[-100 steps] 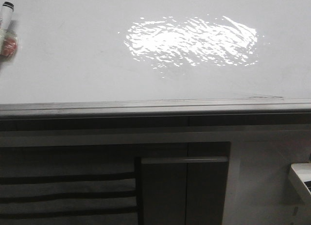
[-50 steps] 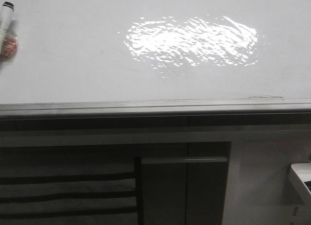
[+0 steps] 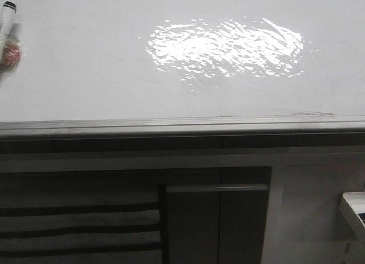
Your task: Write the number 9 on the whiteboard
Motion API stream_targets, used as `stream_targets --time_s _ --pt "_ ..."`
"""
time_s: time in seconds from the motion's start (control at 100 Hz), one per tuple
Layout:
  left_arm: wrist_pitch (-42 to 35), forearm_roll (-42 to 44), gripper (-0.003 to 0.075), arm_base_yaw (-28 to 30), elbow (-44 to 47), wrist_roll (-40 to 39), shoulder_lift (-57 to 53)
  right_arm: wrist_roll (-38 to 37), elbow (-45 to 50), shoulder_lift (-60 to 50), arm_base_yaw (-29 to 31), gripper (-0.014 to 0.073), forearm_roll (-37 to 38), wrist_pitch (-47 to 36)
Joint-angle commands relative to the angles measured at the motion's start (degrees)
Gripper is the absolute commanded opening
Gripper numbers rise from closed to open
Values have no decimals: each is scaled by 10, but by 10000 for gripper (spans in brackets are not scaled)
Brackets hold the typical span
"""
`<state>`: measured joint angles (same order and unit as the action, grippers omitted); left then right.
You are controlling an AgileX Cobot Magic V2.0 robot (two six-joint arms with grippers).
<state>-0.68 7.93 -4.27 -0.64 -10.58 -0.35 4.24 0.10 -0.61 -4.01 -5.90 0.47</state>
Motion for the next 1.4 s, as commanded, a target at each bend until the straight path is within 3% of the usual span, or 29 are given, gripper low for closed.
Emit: stream_targets --time_s 0.0,0.38,0.66,1.2,1.24,1.31,1.39 --pt "-43 0 -20 1 -30 -4 -13 2 -51 -2 1 -72 -2 3" --pt "128 1 -20 1 -227 -4 116 2 -251 201 1 -72 -2 150" --pt "126 6 -20 1 -243 -4 162 2 -291 302 1 -72 -2 147" --pt "119 3 -20 1 -243 -4 163 2 -291 325 1 -71 -3 138" --pt "119 5 -20 1 -243 -4 163 2 -291 325 1 -57 -3 135" --pt "123 31 -1 1 -243 -4 163 2 -291 325 1 43 -3 119" --pt "127 71 136 1 -241 -4 165 2 -291 325 1 216 -3 98"
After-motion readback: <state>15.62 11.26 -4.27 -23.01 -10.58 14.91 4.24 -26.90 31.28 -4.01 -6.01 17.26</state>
